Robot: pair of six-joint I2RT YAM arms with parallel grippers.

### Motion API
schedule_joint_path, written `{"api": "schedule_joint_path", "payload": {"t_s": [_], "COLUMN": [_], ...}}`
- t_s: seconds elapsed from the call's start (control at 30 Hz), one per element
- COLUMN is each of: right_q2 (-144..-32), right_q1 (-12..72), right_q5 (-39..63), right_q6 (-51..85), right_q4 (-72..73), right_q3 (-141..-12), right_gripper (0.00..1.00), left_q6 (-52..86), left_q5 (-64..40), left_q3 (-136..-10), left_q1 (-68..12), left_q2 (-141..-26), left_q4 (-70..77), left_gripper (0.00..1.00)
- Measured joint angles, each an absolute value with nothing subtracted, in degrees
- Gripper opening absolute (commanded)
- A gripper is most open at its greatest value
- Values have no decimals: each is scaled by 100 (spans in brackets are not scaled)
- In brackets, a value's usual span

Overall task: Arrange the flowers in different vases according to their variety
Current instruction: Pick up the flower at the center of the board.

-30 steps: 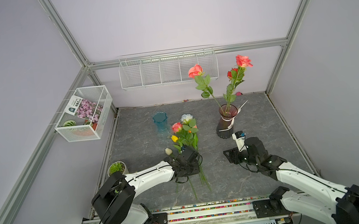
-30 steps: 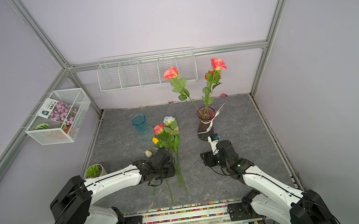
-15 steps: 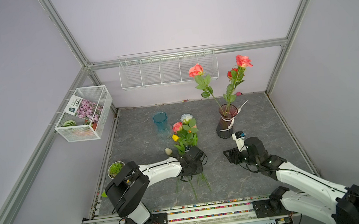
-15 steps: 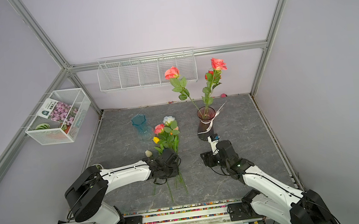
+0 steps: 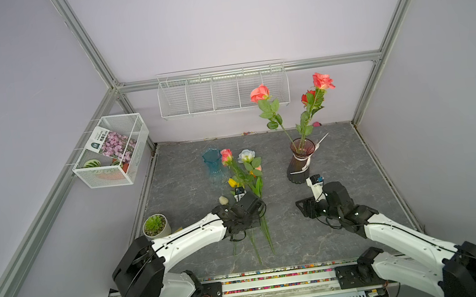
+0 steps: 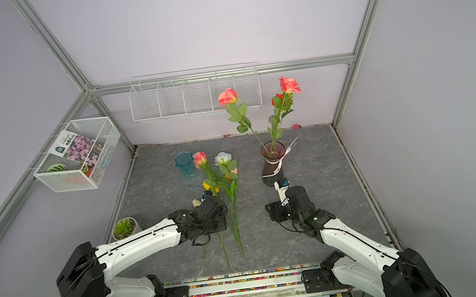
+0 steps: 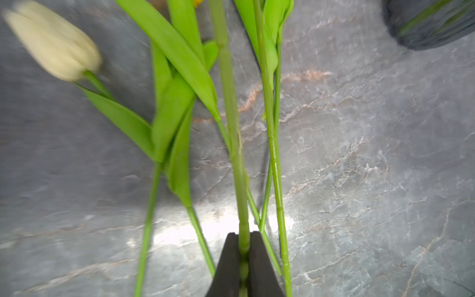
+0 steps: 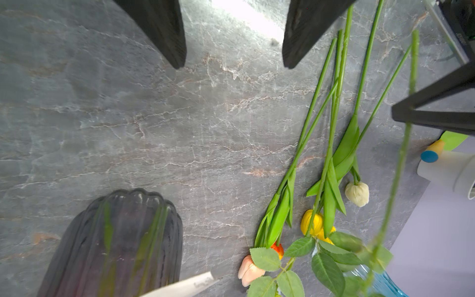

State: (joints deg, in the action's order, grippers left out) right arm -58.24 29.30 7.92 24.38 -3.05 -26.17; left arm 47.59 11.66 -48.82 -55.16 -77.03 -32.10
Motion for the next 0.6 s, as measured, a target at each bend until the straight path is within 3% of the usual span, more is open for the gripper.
{"api": "schedule_joint_path", "payload": {"t_s": [0.3,0.6], "right_q2": [-6036,-6486], "right_q1": [2934,2952], "right_q5": [1804,2910], "right_q6": [2928,3439], "right_q4": [-565,-585], "right_q3": [-3734,-5002], "right_gripper": [67,72], "left_q6": [4025,3151], "left_q5": [1516,1017], "left_q3": [-4007,-3179], "left_q1": [-5516,-5516], "left_q2": [-6016,-5223], "left_q4": [-2198,-270], "left_gripper": [0,0]}}
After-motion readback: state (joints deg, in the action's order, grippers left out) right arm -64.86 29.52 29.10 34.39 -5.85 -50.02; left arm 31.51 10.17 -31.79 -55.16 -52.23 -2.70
